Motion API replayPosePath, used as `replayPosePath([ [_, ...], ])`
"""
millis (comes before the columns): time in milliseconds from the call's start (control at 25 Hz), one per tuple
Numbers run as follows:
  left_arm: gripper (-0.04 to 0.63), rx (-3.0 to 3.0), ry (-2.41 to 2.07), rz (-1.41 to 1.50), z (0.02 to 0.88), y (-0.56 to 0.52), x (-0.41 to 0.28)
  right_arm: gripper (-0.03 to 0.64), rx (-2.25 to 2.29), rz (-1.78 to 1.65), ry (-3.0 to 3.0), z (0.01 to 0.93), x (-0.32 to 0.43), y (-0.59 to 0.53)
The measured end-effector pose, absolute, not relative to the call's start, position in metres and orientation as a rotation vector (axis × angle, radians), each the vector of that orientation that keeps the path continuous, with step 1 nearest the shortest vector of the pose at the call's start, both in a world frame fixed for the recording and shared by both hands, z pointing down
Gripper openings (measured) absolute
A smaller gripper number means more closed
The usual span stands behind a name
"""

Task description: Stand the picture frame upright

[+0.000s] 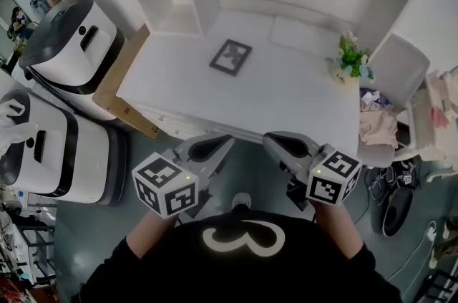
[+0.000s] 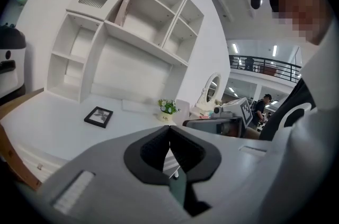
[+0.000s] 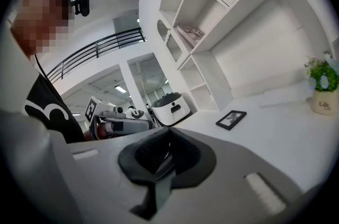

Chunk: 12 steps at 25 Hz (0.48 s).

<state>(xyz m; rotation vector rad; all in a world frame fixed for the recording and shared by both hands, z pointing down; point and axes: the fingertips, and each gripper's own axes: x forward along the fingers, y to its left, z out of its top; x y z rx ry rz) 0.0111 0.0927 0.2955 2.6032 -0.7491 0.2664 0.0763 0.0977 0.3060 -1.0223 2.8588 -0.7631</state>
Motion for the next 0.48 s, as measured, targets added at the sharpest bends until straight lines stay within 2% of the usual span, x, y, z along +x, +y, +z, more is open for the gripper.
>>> replayPosePath([
  [480, 0.011, 2.555, -0.770, 0.299, 0.329, 0.003, -0.017, 0.003, -1.165, -0.860, 2.846, 0.338, 0.071, 0.016],
])
